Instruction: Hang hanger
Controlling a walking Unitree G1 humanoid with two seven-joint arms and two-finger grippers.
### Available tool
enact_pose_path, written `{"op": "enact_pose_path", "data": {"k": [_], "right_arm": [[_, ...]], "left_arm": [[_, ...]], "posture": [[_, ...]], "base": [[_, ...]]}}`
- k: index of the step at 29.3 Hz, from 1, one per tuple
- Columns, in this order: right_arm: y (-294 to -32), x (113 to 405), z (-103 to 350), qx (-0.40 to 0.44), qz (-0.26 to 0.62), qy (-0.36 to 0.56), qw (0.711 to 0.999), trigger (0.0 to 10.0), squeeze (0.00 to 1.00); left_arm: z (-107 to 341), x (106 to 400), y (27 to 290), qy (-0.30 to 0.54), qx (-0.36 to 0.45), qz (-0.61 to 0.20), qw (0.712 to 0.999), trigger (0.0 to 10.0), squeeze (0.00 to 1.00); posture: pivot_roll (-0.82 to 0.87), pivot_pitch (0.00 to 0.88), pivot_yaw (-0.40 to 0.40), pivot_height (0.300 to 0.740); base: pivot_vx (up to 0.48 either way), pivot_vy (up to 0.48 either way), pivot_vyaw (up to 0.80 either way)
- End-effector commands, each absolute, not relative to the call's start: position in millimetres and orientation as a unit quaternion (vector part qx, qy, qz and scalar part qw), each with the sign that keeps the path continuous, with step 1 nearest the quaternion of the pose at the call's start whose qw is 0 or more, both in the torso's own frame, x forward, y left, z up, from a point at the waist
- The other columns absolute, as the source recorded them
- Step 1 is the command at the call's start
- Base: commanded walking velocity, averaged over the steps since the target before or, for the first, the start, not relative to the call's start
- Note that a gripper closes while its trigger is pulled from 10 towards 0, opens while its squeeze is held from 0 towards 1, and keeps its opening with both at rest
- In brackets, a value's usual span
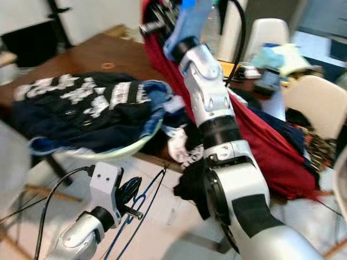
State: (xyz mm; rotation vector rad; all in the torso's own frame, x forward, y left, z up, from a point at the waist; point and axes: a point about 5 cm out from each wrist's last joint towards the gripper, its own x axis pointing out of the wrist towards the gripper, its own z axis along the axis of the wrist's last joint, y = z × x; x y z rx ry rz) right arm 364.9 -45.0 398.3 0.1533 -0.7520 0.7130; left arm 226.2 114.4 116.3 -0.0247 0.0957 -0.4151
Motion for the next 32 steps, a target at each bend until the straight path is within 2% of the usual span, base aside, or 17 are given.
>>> {"op": "enact_pose_path", "data": {"k": [1,3,6,8,10,14,17,23,25,29,32], "right_arm": [[-46.5,359.5,409.6,0.092,0.348,-0.381,0.851,10.0,0.0],[-43.2,356.7,416.0,0.092,0.363,-0.391,0.841,10.0,0.0],[-27.0,351.7,419.0,0.043,0.401,-0.394,0.826,10.0,0.0],[-18.9,355.4,412.8,0.014,0.404,-0.377,0.833,10.0,0.0],[-6.1,365.0,397.3,-0.043,0.4,-0.332,0.853,10.0,0.0],[-2.5,371.6,387.7,-0.067,0.388,-0.305,0.867,10.0,0.0],[-15.6,389.1,372.6,-0.074,0.34,-0.248,0.904,10.0,0.0],[-25.2,394.7,373.8,-0.071,0.315,-0.238,0.916,10.0,0.0],[-37.6,400.5,378.1,-0.077,0.273,-0.237,0.929,10.0,0.0],[-45.6,403.4,381.2,-0.08,0.246,-0.238,0.936,10.0,0.0],[-63.4,408.1,388.3,-0.078,0.189,-0.24,0.949,10.0,0.0]], "left_arm": [[115.2,225.3,113.6,0.054,-0.014,-0.207,0.977,10.0,0.0],[115.1,225.3,113.6,0.054,-0.014,-0.207,0.977,10.0,0.0],[114.8,225.2,112.8,0.055,-0.014,-0.208,0.976,10.0,0.0],[114.9,225.5,112.3,0.056,-0.014,-0.208,0.976,10.0,0.0],[114.8,226.0,111.4,0.055,-0.013,-0.209,0.976,10.0,0.0],[114.9,226.0,110.8,0.055,-0.012,-0.209,0.976,10.0,0.0],[114.9,225.6,109.6,0.054,-0.013,-0.204,0.977,10.0,0.0],[115.0,225.6,109.6,0.054,-0.014,-0.203,0.978,10.0,0.0],[115.0,225.7,109.3,0.053,-0.015,-0.202,0.978,10.0,0.0],[115.3,226.0,109.2,0.051,-0.015,-0.202,0.978,10.0,0.0],[116.3,226.9,109.5,0.045,-0.018,-0.2,0.979,10.0,0.0]], "posture": [[0.23,0.084,-0.092,0.74],[0.22,0.084,-0.091,0.74],[0.22,0.084,-0.091,0.74],[0.22,0.085,-0.097,0.74],[0.22,0.084,-0.101,0.74],[0.22,0.085,-0.102,0.74],[0.23,0.09,-0.119,0.74],[0.22,0.09,-0.122,0.74],[0.22,0.087,-0.122,0.74],[0.22,0.087,-0.122,0.74],[0.22,0.084,-0.124,0.74]], "base": [[0.0,0.0,0.8],[0.0,0.0,0.8],[0.0,0.0,0.8],[0.0,0.0,0.0],[0.0,0.0,0.0],[0.0,0.0,0.0],[0.0,0.0,-0.8],[0.0,0.0,-0.8],[0.0,0.0,-0.8],[0.0,0.0,-0.8],[0.0,0.0,-0.8]]}}
